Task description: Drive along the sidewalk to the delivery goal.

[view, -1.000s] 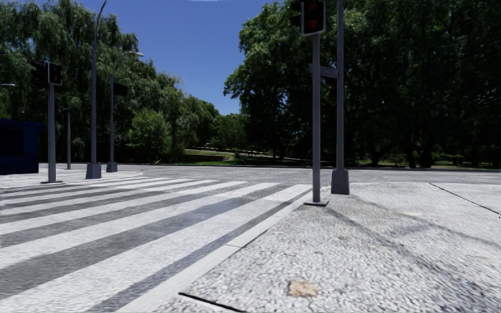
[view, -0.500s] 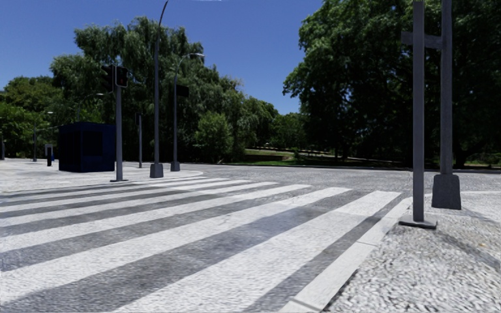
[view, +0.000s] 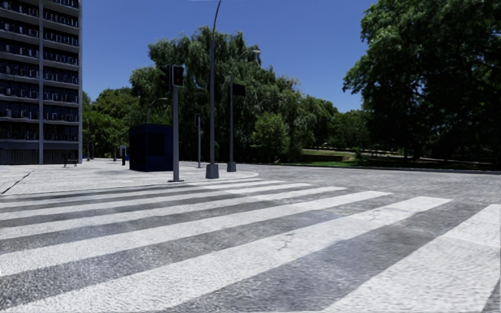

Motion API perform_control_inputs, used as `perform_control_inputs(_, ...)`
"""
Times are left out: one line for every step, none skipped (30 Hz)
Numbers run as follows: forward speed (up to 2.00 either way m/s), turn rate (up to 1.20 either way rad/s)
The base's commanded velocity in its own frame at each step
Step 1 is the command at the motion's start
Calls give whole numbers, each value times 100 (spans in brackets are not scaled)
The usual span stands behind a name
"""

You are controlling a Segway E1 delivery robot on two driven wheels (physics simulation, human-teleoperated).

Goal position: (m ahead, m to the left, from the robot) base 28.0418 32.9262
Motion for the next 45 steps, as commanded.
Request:
perform_control_inputs(155, 56)
perform_control_inputs(155, 56)
perform_control_inputs(155, 56)
perform_control_inputs(155, 56)
perform_control_inputs(155, 56)
perform_control_inputs(155, 56)
perform_control_inputs(155, 56)
perform_control_inputs(156, 56)
perform_control_inputs(157, 56)
perform_control_inputs(157, 56)
perform_control_inputs(164, 56)
perform_control_inputs(182, 56)
perform_control_inputs(200, 56)
perform_control_inputs(200, 56)
perform_control_inputs(200, 56)
perform_control_inputs(200, 56)
perform_control_inputs(200, 56)
perform_control_inputs(200, 56)
perform_control_inputs(200, 56)
perform_control_inputs(200, 56)
perform_control_inputs(200, 56)
perform_control_inputs(200, 56)
perform_control_inputs(200, 56)
perform_control_inputs(200, 56)
perform_control_inputs(200, 56)
perform_control_inputs(200, 56)
perform_control_inputs(200, 56)
perform_control_inputs(200, 56)
perform_control_inputs(200, 56)
perform_control_inputs(200, 56)
perform_control_inputs(200, 56)
perform_control_inputs(200, 56)
perform_control_inputs(200, 53)
perform_control_inputs(200, 52)
perform_control_inputs(200, 52)
perform_control_inputs(200, 52)
perform_control_inputs(200, 52)
perform_control_inputs(200, 51)
perform_control_inputs(200, 51)
perform_control_inputs(200, 51)
perform_control_inputs(200, 46)
perform_control_inputs(200, 0)
perform_control_inputs(200, 0)
perform_control_inputs(200, 0)
perform_control_inputs(200, 0)
